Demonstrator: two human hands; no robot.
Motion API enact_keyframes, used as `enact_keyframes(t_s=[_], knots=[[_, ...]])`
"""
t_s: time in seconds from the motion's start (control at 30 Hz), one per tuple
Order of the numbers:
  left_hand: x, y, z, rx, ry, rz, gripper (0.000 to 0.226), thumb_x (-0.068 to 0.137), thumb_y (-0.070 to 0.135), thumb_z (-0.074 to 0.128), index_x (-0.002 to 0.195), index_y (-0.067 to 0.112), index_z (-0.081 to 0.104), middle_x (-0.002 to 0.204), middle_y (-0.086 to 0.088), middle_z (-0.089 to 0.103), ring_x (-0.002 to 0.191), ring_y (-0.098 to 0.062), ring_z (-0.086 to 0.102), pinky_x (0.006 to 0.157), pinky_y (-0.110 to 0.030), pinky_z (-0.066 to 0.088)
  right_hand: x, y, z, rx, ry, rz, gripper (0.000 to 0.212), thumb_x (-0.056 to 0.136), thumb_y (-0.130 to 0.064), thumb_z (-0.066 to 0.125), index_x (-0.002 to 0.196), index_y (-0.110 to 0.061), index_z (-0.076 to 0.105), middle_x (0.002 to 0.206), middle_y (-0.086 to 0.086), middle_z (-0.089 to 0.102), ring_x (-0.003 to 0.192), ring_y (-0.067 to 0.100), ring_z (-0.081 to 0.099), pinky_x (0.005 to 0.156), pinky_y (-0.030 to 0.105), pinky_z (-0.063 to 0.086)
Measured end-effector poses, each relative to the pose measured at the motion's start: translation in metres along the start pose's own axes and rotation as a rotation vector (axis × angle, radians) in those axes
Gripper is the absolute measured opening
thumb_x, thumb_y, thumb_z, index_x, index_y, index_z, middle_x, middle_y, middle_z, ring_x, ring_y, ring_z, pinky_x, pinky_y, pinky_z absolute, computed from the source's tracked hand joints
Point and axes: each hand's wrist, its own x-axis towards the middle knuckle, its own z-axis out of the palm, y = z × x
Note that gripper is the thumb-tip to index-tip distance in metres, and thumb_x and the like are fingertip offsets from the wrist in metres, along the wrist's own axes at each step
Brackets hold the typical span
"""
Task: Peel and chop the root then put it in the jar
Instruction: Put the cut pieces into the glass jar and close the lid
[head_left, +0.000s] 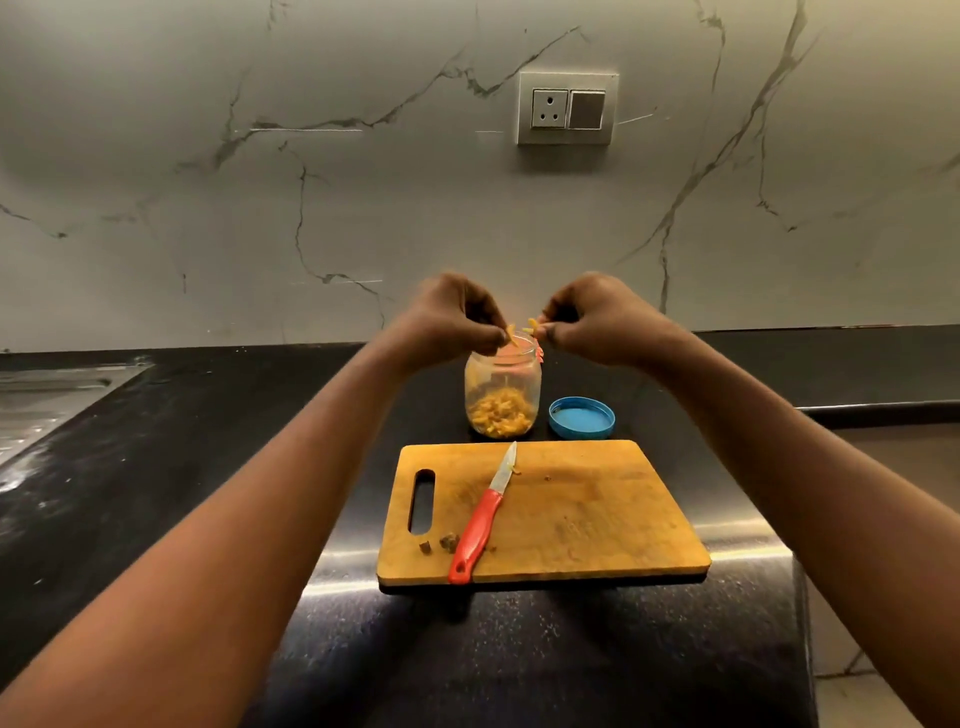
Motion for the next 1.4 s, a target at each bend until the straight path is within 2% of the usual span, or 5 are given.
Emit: enact_keyframes(t_s=[0.17, 0.37, 0.57, 1.17, 1.4], knots=[[0.03, -0.002, -0.005, 0.04, 0.035, -0.099, 0.008, 0.08, 0.002, 0.076, 0.087, 0.0, 0.073, 0.083, -0.015, 0.073, 0.07, -0.015, 0.072, 0.069, -0.024, 0.06, 0.037, -0.005, 0.014, -0.06, 0.004, 0.067, 0.019, 0.081, -0.02, 0.07, 0.094, -0.006, 0.071, 0.088, 0.009, 0.07, 0.081, 0.02, 0.064, 0.068, 0.034, 0.054], [0.04, -0.008, 0.001, 0.123, 0.029, -0.194, 0.011, 0.079, 0.006, 0.077, 0.089, 0.002, 0.074, 0.082, -0.01, 0.073, 0.069, -0.009, 0.071, 0.055, -0.012, 0.053, 0.05, -0.003, 0.027, -0.083, -0.026, 0.081, 0.02, 0.078, -0.014, 0.073, 0.095, -0.005, 0.069, 0.089, 0.008, 0.068, 0.08, 0.018, 0.064, 0.06, 0.023, 0.049], [0.04, -0.005, -0.001, 0.193, 0.003, -0.197, 0.013, 0.08, 0.01, 0.078, 0.092, 0.006, 0.075, 0.084, -0.005, 0.074, 0.069, -0.005, 0.07, 0.053, -0.011, 0.052, 0.052, -0.004, 0.023, -0.091, -0.048, 0.041, 0.016, 0.077, -0.011, 0.074, 0.093, -0.006, 0.072, 0.087, 0.006, 0.071, 0.078, 0.016, 0.067, 0.072, 0.028, 0.056], [0.032, 0.0, 0.003, 0.295, 0.04, -0.127, 0.015, 0.08, 0.008, 0.077, 0.095, 0.009, 0.076, 0.091, -0.003, 0.073, 0.077, -0.005, 0.068, 0.063, -0.014, 0.053, 0.044, -0.01, 0.017, -0.08, -0.052, -0.017, 0.024, 0.079, 0.004, 0.065, 0.097, -0.01, 0.072, 0.096, 0.005, 0.07, 0.088, 0.017, 0.066, 0.077, 0.03, 0.058], [0.026, -0.001, 0.007, 0.292, 0.104, -0.066, 0.017, 0.077, 0.011, 0.081, 0.093, 0.01, 0.077, 0.089, -0.001, 0.073, 0.077, -0.006, 0.068, 0.065, -0.016, 0.054, 0.038, -0.012, 0.019, -0.053, 0.01, -0.066, 0.027, 0.07, -0.004, 0.079, 0.096, -0.009, 0.073, 0.09, 0.004, 0.07, 0.082, 0.014, 0.067, 0.072, 0.026, 0.057]])
